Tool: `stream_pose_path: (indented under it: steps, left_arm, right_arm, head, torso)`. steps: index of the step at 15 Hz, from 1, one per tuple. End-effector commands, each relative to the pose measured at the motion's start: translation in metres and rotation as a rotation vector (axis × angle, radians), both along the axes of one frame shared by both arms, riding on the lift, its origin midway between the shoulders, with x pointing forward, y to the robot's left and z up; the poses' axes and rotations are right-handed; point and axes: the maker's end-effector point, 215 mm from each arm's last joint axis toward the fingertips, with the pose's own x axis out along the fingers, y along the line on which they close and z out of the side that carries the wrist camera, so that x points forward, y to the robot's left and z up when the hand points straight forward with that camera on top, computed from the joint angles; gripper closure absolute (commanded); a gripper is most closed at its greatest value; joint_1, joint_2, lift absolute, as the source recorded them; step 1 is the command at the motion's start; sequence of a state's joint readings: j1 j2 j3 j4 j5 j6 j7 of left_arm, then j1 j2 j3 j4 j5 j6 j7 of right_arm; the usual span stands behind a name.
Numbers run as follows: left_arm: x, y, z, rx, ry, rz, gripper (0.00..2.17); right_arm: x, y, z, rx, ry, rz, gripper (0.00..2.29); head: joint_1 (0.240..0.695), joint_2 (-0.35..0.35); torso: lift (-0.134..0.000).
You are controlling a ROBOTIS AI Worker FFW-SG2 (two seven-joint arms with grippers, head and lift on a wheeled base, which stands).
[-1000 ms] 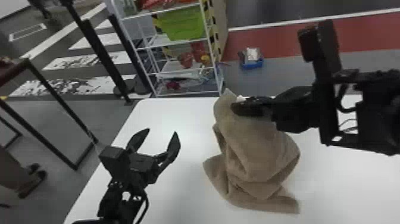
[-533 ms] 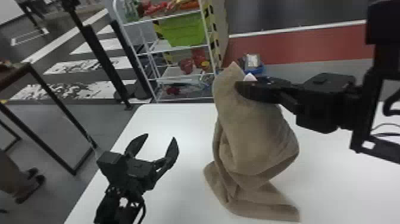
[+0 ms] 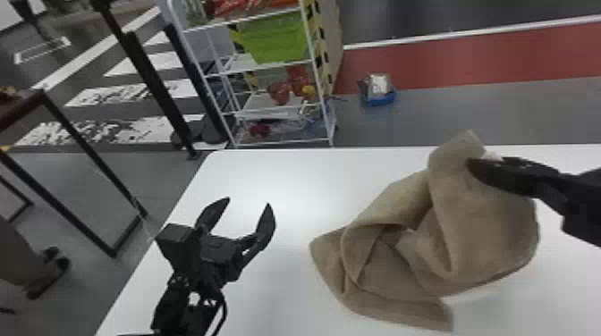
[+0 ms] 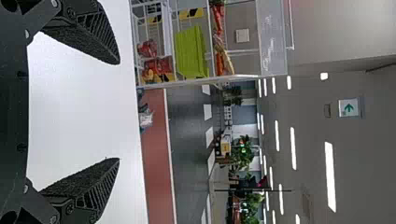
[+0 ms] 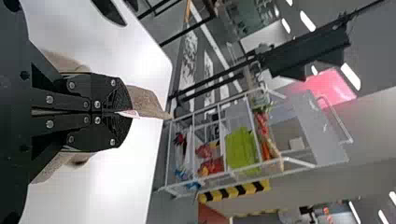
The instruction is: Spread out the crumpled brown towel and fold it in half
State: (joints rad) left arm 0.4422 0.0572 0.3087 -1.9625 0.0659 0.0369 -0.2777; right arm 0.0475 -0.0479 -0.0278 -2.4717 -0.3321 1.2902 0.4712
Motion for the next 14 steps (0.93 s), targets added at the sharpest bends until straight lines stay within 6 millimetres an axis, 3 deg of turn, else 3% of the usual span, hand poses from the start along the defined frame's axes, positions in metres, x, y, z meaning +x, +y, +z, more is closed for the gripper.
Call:
stream_pose_path:
  steps: [1, 2, 4, 5, 7, 9, 10, 11, 14]
  left_arm:
    - [0.0, -0.002, -0.001, 0.002, 0.0, -0.003, 0.16]
    - [0.001, -0.003, 0.0, 0.004, -0.002, -0.007, 0.16]
    - [0.001, -0.005, 0.002, 0.007, -0.005, -0.01, 0.16]
    - [0.001, -0.006, 0.001, 0.011, -0.002, -0.013, 0.16]
    - [0.0, -0.007, 0.003, 0.012, -0.006, -0.014, 0.16]
    - [-0.002, -0.008, 0.003, 0.012, -0.005, -0.013, 0.16]
    - [-0.003, -0.008, 0.002, 0.014, -0.003, -0.014, 0.16]
    - [-0.003, -0.008, 0.002, 0.015, -0.001, -0.014, 0.16]
    - [-0.006, -0.013, 0.003, 0.026, 0.001, -0.022, 0.16]
  right_arm:
    - [0.0, -0.065, -0.042, -0.112, 0.066, -0.114, 1.85]
    - [0.005, -0.09, -0.055, -0.156, 0.073, -0.169, 1.84]
    - [0.018, -0.132, -0.062, -0.203, 0.049, -0.255, 1.83]
    - [0.022, -0.157, -0.066, -0.233, 0.054, -0.294, 1.67]
    - [0.023, -0.201, -0.082, -0.316, 0.091, -0.357, 1.58]
    - [0.02, -0.244, -0.106, -0.398, 0.124, -0.427, 1.22]
    - [0.023, -0.259, -0.111, -0.403, 0.109, -0.439, 0.5]
    - [0.026, -0.267, -0.111, -0.418, 0.079, -0.445, 0.0]
    - [0.03, -0.284, -0.098, -0.463, -0.055, -0.459, 0.03]
  head:
    - [0.695, 0.347]
    - [0.695, 0.321]
    - [0.695, 0.274]
    - [0.695, 0.224]
    - [0.695, 0.175]
    - [0.695, 0.127]
    - [0.695, 0.079]
    - [0.695, 0.056]
    - [0.695, 0.01]
  torso:
    - [-0.124]
    - [-0.124]
    - [-0.124]
    - [-0.124]
    - [-0.124]
    - [-0.124]
    - [-0.124]
    - [-0.124]
    - [-0.124]
